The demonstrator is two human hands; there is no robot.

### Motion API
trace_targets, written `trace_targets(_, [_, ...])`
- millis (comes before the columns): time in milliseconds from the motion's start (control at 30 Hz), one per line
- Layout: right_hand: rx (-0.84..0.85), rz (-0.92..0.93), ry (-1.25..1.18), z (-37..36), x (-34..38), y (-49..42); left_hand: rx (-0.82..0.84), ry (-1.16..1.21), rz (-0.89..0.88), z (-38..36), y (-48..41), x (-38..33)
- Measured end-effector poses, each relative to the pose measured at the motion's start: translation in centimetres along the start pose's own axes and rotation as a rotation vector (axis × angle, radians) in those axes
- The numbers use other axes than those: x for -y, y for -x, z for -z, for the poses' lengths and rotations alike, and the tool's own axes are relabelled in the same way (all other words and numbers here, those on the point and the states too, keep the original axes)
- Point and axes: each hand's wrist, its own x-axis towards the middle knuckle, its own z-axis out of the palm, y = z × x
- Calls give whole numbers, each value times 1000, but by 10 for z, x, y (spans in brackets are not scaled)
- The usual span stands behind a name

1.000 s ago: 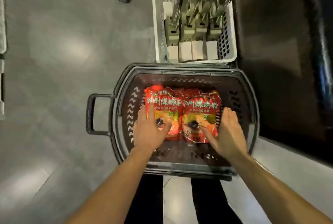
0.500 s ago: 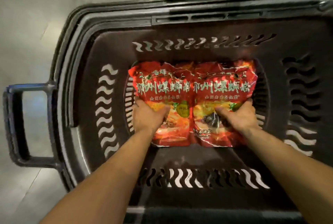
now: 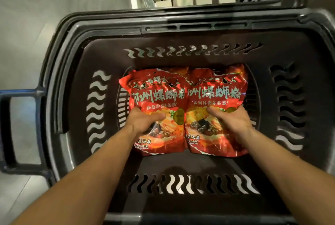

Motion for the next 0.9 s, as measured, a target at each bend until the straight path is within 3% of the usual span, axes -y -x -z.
trace_targets(67, [113,-5,-54,6,9,7,54,27,-12,2,13,-5])
trace_targets(267, [55,64,-96,28,31,66,52,49,-80,22,87,-28])
trace_targets(467, [156,166,-122,89,94,176,17,43,-182,72,210,-75])
trace_targets(667, [157,439,-111,147,200,316,-110,193,-313,133,377,-150])
trace_targets(900, [131,781,-172,227,329,498,-217,288,-616,195,575,-241])
